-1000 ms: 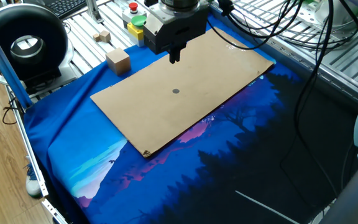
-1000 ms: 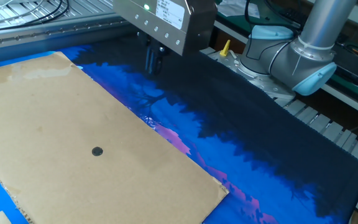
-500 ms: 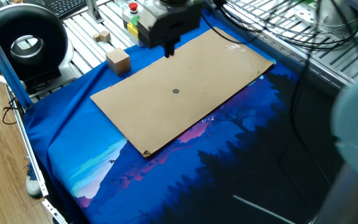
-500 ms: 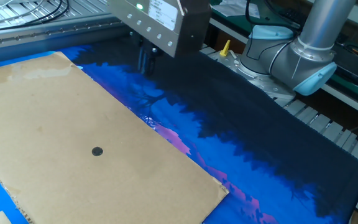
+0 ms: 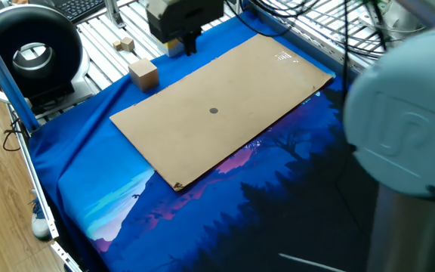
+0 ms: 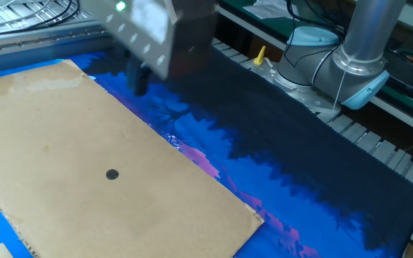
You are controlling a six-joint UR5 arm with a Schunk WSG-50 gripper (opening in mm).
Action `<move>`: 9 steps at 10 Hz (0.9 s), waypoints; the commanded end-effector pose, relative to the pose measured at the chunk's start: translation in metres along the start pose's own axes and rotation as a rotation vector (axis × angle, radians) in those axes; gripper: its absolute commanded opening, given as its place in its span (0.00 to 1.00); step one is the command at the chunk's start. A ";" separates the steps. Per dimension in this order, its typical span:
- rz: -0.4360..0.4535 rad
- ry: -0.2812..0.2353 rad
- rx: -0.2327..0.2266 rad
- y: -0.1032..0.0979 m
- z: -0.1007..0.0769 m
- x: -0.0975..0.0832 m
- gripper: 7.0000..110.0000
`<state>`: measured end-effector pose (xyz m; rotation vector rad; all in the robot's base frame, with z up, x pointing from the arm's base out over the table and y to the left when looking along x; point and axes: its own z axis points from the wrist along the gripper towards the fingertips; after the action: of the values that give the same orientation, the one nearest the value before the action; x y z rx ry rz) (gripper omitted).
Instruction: Grab the block and place it at the designated location
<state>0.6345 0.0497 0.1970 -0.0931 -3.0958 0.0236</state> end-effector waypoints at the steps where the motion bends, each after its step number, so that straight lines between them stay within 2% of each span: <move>1: 0.001 -0.047 -0.012 0.016 0.024 -0.034 0.00; 3: -0.027 -0.104 -0.041 0.026 0.039 -0.051 0.00; 4: -0.038 -0.120 -0.041 0.028 0.039 -0.054 0.00; 5: -0.033 -0.109 -0.040 0.031 0.035 -0.052 0.15; 7: -0.038 -0.089 -0.031 0.029 0.036 -0.047 0.15; 9: -0.035 -0.035 -0.007 0.023 0.037 -0.034 0.15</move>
<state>0.6755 0.0694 0.1593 -0.0416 -3.1671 0.0090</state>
